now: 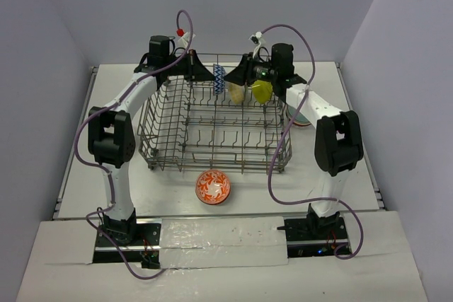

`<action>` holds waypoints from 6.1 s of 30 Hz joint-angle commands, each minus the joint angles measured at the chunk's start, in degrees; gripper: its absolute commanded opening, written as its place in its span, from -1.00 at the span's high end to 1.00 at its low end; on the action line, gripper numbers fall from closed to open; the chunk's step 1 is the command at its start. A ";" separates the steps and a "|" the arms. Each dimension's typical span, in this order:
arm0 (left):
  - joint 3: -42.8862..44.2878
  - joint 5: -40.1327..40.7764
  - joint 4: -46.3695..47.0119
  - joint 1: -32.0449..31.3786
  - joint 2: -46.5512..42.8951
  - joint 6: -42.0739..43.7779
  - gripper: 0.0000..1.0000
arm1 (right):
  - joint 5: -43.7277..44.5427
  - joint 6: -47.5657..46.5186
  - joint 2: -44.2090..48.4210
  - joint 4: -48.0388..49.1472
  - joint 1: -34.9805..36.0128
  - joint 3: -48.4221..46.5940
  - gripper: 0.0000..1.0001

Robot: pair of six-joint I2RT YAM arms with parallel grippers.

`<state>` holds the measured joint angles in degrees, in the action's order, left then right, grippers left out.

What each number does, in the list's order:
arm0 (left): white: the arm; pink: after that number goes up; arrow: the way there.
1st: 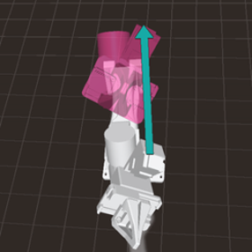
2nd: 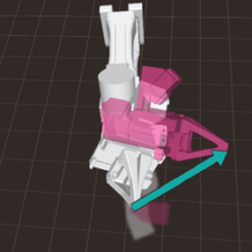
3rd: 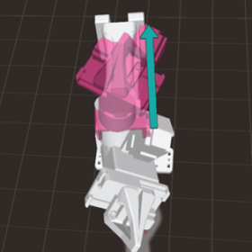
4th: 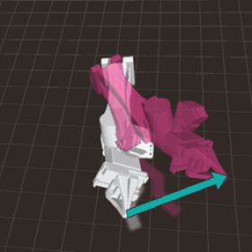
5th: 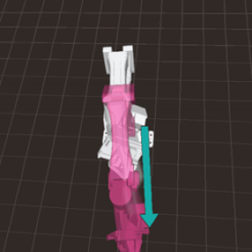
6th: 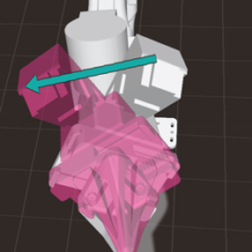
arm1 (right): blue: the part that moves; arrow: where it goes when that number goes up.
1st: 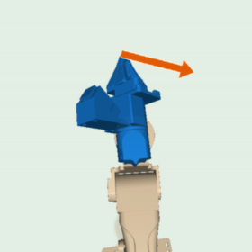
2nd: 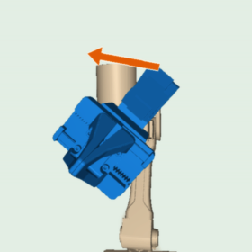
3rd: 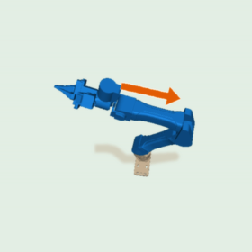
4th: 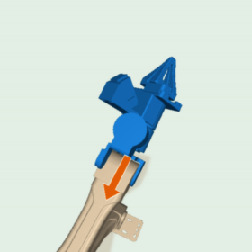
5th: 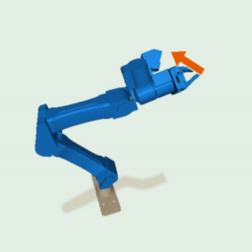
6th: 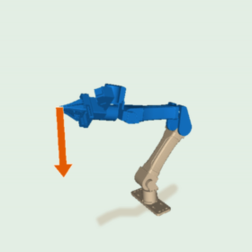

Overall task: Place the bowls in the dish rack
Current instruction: Insert the bowl into the dish rack.

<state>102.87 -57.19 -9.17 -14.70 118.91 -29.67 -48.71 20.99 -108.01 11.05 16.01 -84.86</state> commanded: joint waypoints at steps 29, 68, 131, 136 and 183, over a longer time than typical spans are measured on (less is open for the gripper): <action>5.15 -3.72 -0.76 0.81 2.02 3.66 1.00 | -0.51 3.35 -5.02 3.28 -1.33 -4.17 0.34; 5.23 -3.20 -1.46 1.08 5.45 3.65 1.00 | -4.90 7.66 -6.87 10.75 -1.24 -2.59 0.47; 8.49 -9.43 -8.23 -0.24 5.72 11.13 0.99 | -14.74 15.83 -12.93 21.81 -0.98 -4.53 0.31; 8.49 -9.43 -8.15 -0.24 5.80 10.95 1.00 | -16.86 17.24 -12.49 24.19 -0.98 -2.60 0.32; 8.93 4.54 -15.97 -0.51 9.23 14.20 0.68 | -16.07 10.21 -10.74 12.07 -1.16 -9.62 0.54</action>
<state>111.90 -61.30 -22.22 -14.39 125.23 -18.06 -60.20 31.53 -121.27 22.33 13.30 -90.13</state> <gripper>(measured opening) 0.156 0.233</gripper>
